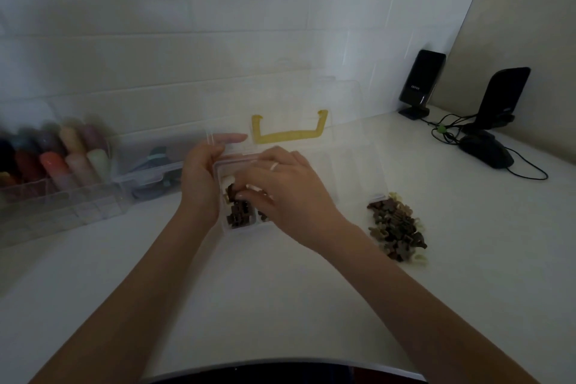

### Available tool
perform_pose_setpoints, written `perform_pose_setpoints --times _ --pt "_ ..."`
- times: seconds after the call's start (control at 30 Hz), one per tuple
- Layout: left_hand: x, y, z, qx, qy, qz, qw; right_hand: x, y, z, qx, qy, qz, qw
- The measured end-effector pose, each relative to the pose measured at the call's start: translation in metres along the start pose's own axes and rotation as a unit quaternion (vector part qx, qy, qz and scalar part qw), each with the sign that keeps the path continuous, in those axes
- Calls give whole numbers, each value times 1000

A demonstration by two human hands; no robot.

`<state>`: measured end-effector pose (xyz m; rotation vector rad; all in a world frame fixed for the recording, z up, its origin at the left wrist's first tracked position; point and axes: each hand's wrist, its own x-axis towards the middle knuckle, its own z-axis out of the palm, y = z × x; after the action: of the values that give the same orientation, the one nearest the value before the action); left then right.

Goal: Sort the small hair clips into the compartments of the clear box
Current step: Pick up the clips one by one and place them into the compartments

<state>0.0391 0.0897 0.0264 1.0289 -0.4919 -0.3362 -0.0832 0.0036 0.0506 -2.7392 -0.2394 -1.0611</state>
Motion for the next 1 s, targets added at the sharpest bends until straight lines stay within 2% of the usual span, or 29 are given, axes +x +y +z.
perform_pose_setpoints --times 0.1,0.23,0.33,0.5,0.57,0.8,1.0 --pt "2 -2 -3 6 10 -4 1000 -23 13 -25 43 23 73 996" --pt "6 -5 -8 10 14 -12 1000 -62 36 -60 -28 59 156 986" --pt "8 -8 -12 16 16 -6 1000 -93 44 -79 -75 21 213 974" --pt "6 -5 -14 9 17 3 1000 -128 42 -93 -135 -110 250 952" --pt "6 -5 -16 9 14 9 1000 -137 41 -88 -156 -139 254 945" --pt "0 1 -12 -13 7 -20 1000 -149 37 -73 -152 -84 270 947" --pt "5 -2 -16 -10 9 -29 999 -114 20 -66 -47 40 256 965"
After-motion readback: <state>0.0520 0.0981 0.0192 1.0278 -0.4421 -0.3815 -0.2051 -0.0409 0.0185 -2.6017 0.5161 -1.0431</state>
